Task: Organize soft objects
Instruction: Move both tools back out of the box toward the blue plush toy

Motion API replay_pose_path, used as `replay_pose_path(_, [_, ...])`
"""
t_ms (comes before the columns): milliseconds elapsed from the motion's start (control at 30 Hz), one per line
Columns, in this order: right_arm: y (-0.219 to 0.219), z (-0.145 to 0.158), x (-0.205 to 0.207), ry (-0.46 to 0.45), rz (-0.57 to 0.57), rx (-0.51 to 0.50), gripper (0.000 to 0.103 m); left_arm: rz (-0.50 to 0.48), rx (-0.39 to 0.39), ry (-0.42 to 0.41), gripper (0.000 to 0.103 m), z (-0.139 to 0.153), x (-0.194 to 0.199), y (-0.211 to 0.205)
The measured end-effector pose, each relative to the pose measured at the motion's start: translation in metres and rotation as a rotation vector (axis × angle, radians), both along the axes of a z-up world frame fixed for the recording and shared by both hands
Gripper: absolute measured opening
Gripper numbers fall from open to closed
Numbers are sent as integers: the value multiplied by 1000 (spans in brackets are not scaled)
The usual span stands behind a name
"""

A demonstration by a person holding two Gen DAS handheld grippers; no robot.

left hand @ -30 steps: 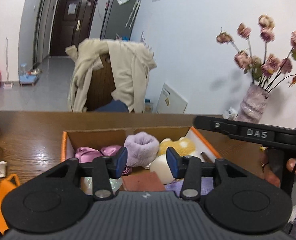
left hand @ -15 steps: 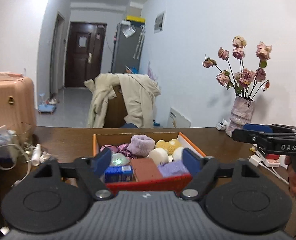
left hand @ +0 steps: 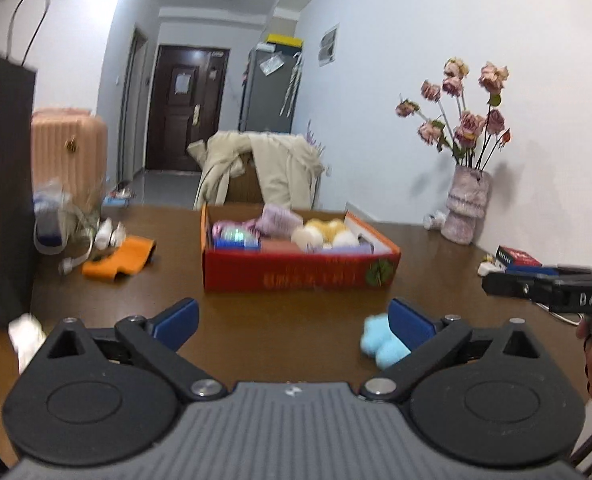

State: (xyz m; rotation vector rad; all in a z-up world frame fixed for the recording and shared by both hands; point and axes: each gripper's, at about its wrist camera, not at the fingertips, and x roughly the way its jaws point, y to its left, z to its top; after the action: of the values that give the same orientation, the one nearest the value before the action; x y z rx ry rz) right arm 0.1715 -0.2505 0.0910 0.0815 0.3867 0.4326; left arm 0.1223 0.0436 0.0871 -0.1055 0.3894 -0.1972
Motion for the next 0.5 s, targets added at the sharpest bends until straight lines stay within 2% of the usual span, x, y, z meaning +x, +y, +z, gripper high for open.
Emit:
replay_pose_path(100, [-2, -20, -16, 52, -6, 5, 81, -9, -8, 48, 103, -14, -9, -3])
replay_pose_path(233, [-6, -38, -33, 102, -15, 21, 82, -23, 6, 65, 103, -22, -11, -6])
replay_pose_path(500, [-10, -52, -23, 143, -40, 39, 82, -33, -4, 109, 103, -33, 3, -9])
